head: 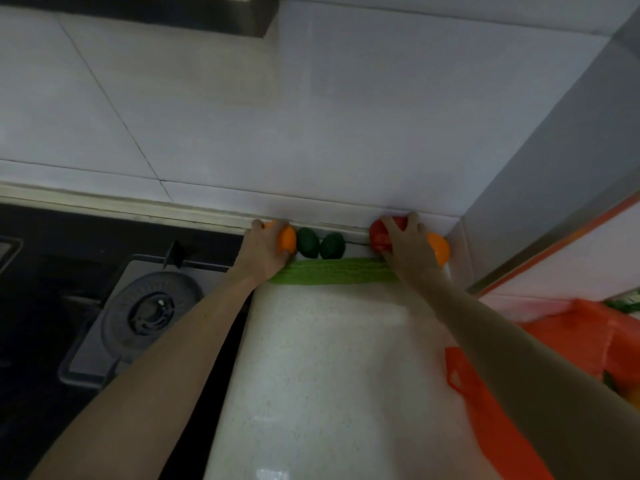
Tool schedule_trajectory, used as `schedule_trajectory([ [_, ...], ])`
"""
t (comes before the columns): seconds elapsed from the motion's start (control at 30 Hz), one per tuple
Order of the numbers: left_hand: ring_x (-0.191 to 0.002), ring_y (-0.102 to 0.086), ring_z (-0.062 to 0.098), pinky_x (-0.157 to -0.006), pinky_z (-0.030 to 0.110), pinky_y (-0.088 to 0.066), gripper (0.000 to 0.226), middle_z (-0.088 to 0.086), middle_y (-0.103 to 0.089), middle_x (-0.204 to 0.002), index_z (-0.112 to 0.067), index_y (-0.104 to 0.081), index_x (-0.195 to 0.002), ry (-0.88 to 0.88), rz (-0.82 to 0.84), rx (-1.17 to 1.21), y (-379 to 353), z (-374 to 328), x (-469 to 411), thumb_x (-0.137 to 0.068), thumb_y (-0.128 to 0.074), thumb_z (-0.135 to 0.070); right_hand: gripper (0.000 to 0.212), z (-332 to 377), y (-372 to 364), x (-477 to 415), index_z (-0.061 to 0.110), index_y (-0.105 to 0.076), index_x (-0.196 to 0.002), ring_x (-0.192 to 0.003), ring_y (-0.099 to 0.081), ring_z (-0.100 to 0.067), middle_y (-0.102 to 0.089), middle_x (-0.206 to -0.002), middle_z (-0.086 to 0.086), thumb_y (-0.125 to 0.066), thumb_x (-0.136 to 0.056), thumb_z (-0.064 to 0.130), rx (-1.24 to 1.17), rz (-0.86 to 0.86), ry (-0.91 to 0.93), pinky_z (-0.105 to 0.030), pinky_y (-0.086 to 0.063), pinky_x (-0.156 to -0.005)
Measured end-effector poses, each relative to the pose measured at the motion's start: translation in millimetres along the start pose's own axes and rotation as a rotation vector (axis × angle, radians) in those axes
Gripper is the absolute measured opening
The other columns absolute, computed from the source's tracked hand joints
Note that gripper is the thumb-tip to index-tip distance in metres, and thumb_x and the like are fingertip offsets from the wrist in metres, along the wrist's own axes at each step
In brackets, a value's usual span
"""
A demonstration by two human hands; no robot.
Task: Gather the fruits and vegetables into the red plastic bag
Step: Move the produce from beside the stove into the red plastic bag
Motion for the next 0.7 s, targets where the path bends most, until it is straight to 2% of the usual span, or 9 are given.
schedule_trajectory([
  [0.17,-0.109,-0.050,0.041,-0.091,0.042,-0.044,0.064,0.023,-0.043,-0.127,-0.023,-0.047,-0.135,0.005,-0.127,0.047,24,-27,30,-0.077,-0.071,-0.021,0.060,7,37,25,0.019,-0.038,-0.140,-0.119,-0.042,-0.040,-0.033,-0.139,-0.024,-0.064,-0.087,0.027,-0.185,-0.065,-0.032,-0.047,-0.039,-0.101],
  [0.3,-0.108,-0.050,0.038,-0.085,0.033,-0.038,0.061,0.021,-0.047,-0.123,-0.023,-0.050,-0.133,-0.042,-0.213,0.077,37,-74,81,-0.077,-0.071,-0.018,0.063,9,88,86,0.018,-0.048,-0.133,-0.110,-0.051,-0.041,-0.041,-0.130,-0.022,-0.075,-0.078,0.027,-0.358,-0.277,0.014,-0.049,-0.050,-0.091],
  [0.4,-0.112,-0.050,0.035,-0.089,0.034,-0.041,0.063,0.017,-0.047,-0.124,-0.025,-0.051,-0.132,-0.093,-0.218,0.122,33,-124,120,-0.074,-0.073,-0.015,0.064,-2,114,144,0.019,-0.047,-0.134,-0.112,-0.050,-0.031,-0.040,-0.130,-0.016,-0.075,-0.077,0.024,-0.480,-0.311,-0.009,-0.036,-0.047,-0.096],
  [0.5,-0.113,-0.050,0.031,-0.090,0.036,-0.045,0.065,0.012,-0.047,-0.126,-0.028,-0.050,-0.132,-0.192,-0.189,0.147,15,-182,155,-0.072,-0.074,-0.019,0.066,-23,139,208,0.020,-0.046,-0.136,-0.109,-0.052,-0.025,-0.044,-0.125,-0.013,-0.076,-0.078,0.025,-0.510,-0.343,-0.066,-0.025,-0.045,-0.091],
  [0.7,-0.109,-0.052,0.028,-0.088,0.036,-0.047,0.063,0.009,-0.047,-0.128,-0.032,-0.049,-0.131,-0.346,-0.064,0.175,-43,-293,222,-0.073,-0.071,-0.022,0.067,-111,160,321,0.027,-0.048,-0.134,-0.105,-0.044,-0.004,-0.045,-0.123,-0.005,-0.078,-0.073,0.027,-0.506,-0.397,-0.326,-0.007,-0.037,-0.084],
])
Point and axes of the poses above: each hand's wrist, its own x-axis away from the middle knuckle, its own y-axis out of the back of the hand, z = x × y, the point moved 9 cm from there along -x, towards the middle knuckle
